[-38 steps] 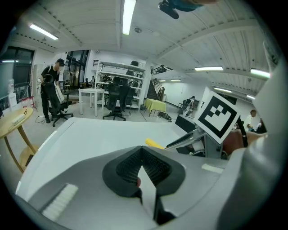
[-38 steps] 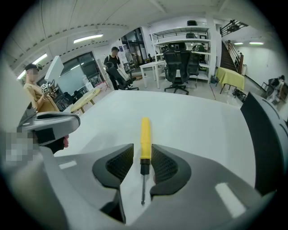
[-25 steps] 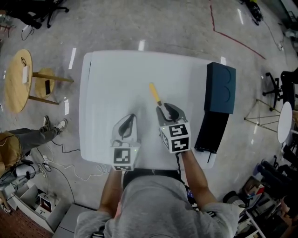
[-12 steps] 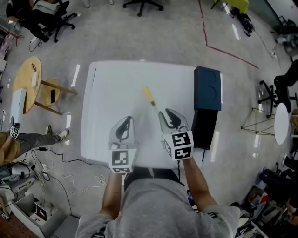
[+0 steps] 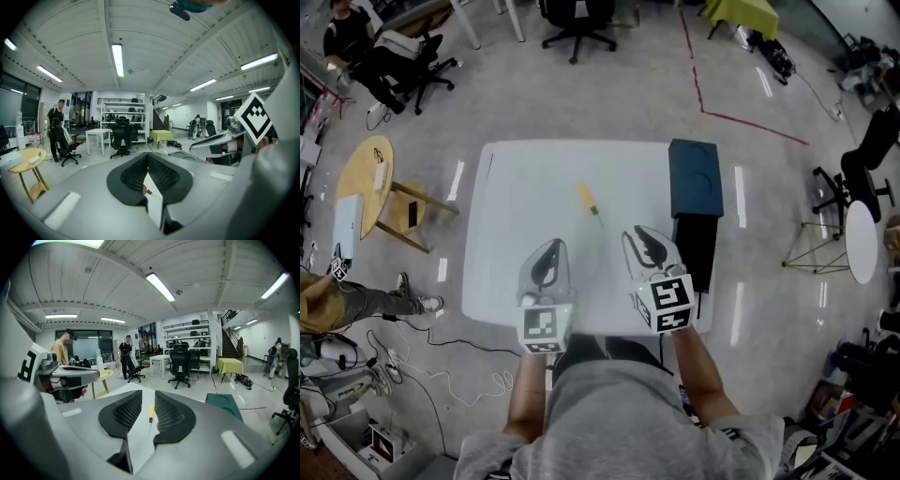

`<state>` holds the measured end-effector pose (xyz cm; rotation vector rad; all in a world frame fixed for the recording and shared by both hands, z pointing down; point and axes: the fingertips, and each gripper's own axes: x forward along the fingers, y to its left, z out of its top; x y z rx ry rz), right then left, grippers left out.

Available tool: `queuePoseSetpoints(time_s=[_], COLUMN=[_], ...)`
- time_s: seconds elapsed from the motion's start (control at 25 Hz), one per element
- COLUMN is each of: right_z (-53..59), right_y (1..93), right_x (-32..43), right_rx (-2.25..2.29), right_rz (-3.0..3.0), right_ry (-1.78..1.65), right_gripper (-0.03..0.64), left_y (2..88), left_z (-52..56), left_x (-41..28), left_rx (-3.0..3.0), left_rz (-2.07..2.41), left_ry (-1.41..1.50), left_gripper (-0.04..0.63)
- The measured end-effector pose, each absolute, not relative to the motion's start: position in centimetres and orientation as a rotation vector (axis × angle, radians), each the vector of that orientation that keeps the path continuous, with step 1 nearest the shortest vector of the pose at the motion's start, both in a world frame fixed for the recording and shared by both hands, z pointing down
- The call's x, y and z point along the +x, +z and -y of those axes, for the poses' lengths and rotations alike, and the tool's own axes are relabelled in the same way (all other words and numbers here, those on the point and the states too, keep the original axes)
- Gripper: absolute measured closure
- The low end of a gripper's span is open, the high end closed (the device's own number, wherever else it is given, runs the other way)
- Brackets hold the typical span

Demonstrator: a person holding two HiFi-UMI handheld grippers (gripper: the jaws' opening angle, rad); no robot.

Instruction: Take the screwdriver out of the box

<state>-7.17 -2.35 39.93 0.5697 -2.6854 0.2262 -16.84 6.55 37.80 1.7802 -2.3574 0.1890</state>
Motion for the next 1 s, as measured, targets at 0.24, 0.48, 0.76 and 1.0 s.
queuePoseSetpoints(time_s=[0.24,0.48,0.76,1.0], right_z=[1.6,0.6,-1.0,-2.0], right_y=[37.5,36.1,36.5,37.6], right_x=[-2.6,1.5,3.9,6.0], right_rx=[0.622,0.691,0.727,0.731], right_rz=[2.764,2.812,2.826,2.821], right_ry=[0.19,0.157,0.145,0.175], right_gripper=[0.553,0.592,0.612,0.614], left_y=[36.0,35.3,36.0,36.6], left_z=[-7.5,-9.0,-11.3,-12.4], left_x=[-13.7,-11.1,-10.2,-9.7], left_rx=[1.818,1.838,1.813,1.8], left_rz=[2.367,2.372,2.371,2.369], left_ry=[0.192,0.209,0.217,0.199], left_gripper=[0.583,0.583,0.583,0.583])
